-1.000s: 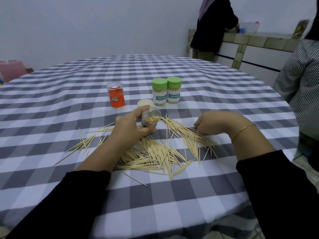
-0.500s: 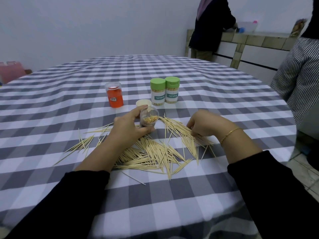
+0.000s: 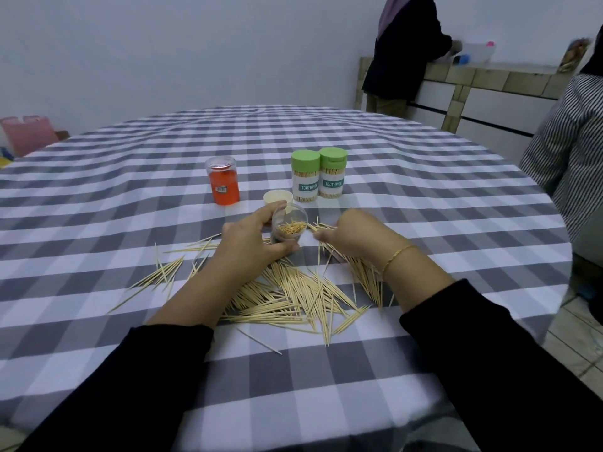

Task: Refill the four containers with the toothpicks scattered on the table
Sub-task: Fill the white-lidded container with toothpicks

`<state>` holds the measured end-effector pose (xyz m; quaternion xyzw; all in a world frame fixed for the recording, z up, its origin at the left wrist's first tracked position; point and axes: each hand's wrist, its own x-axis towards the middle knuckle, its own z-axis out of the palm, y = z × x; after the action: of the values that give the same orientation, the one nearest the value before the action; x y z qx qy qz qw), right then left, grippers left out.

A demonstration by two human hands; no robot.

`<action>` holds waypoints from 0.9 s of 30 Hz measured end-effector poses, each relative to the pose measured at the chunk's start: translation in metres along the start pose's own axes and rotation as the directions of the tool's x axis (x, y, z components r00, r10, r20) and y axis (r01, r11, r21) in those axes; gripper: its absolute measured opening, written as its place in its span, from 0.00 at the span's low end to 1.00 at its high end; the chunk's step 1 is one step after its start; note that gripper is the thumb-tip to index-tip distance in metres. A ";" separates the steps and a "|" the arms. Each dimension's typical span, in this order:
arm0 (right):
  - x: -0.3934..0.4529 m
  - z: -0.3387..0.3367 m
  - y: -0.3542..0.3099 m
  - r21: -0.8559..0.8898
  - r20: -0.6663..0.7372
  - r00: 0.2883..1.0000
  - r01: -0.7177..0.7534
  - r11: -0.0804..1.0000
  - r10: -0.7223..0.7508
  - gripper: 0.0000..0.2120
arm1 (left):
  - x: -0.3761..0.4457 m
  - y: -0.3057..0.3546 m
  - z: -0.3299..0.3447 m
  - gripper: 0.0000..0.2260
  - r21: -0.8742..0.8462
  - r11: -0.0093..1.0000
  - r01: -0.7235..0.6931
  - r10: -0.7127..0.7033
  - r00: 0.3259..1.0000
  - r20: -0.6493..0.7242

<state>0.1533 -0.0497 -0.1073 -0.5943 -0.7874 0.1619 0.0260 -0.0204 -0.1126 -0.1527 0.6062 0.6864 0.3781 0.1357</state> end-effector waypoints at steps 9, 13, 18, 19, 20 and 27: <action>-0.002 0.015 -0.017 -0.239 -0.072 0.997 -0.009 0.971 -0.009 0.18 | 0.000 0.000 0.001 0.34 -0.013 1.000 -0.006 0.006 1.000 0.003; -0.003 0.022 -0.016 -0.323 -0.165 0.983 0.027 0.946 -0.084 0.17 | 0.000 0.001 0.001 0.34 -0.005 1.000 -0.014 0.014 1.000 0.004; -0.003 0.028 -0.013 -0.419 -0.232 0.959 0.055 0.906 -0.166 0.16 | -0.002 0.003 0.000 0.34 0.004 1.000 -0.009 0.009 1.000 -0.002; -0.003 0.029 -0.013 -0.421 -0.248 0.954 0.053 0.906 -0.171 0.16 | -0.002 0.003 0.000 0.34 0.006 1.000 -0.009 0.009 1.000 0.001; -0.003 0.029 -0.012 -0.420 -0.264 0.949 0.051 0.906 -0.175 0.16 | -0.002 0.003 0.000 0.34 0.009 1.000 -0.013 0.013 1.000 0.002; 0.000 0.032 -0.009 -0.445 -0.293 0.932 0.064 0.893 -0.213 0.14 | -0.003 0.007 -0.002 0.34 0.029 0.999 -0.019 0.019 1.000 0.000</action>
<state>0.1380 -0.0591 -0.1349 -0.5455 -0.8285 -0.1203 0.0398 -0.0164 -0.1163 -0.1474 0.6148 0.6858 0.3695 0.1233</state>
